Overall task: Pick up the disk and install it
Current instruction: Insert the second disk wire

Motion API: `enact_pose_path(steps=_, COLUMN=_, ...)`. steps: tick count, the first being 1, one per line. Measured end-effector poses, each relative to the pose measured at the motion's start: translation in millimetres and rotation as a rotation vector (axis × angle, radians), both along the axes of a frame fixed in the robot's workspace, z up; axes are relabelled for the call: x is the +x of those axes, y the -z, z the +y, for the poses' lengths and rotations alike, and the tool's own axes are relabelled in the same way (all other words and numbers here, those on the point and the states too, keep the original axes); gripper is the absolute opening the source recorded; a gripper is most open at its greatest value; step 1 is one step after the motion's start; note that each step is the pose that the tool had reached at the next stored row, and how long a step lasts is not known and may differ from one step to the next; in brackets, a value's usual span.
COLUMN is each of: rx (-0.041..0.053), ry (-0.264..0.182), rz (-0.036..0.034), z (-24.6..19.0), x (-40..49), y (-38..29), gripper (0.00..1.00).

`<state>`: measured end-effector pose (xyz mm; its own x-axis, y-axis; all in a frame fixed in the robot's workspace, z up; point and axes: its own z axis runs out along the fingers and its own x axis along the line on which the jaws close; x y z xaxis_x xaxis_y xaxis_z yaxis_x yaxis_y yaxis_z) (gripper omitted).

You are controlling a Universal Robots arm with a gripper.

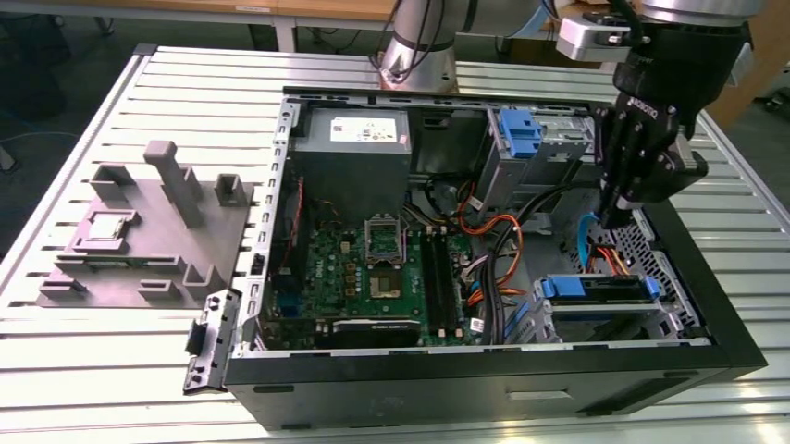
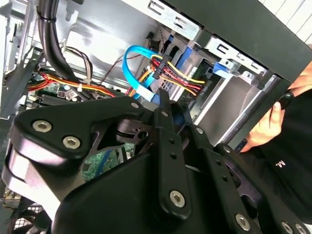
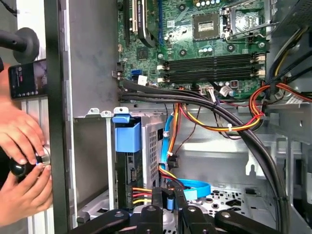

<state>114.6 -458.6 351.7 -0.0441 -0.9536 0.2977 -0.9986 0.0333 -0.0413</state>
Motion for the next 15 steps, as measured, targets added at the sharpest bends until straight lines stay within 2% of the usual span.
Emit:
enact_pose_path(steps=4, rx=-0.0118, ry=0.0, rz=0.0, z=0.0, x=0.0, y=0.5, gripper=0.21)
enact_pose_path(steps=7, rx=-0.0255, ry=0.0, rz=0.0, z=0.0, x=0.0, y=1.3, gripper=0.22)
enact_pose_path(steps=8, rx=-0.0306, ry=0.0, rz=0.0, z=0.0, x=0.0, y=1.6, gripper=0.29)
enact_pose_path(steps=11, rx=-0.0451, ry=0.0, rz=0.0, z=0.0, x=0.0, y=2.6, gripper=0.29)
enact_pose_path(steps=13, rx=-0.0505, ry=0.0, rz=-0.0001, z=0.0, x=0.0, y=3.3, gripper=0.27)
enact_pose_path(steps=15, rx=-0.0509, ry=0.0, rz=-0.0001, z=0.0, x=0.0, y=3.6, gripper=0.16)
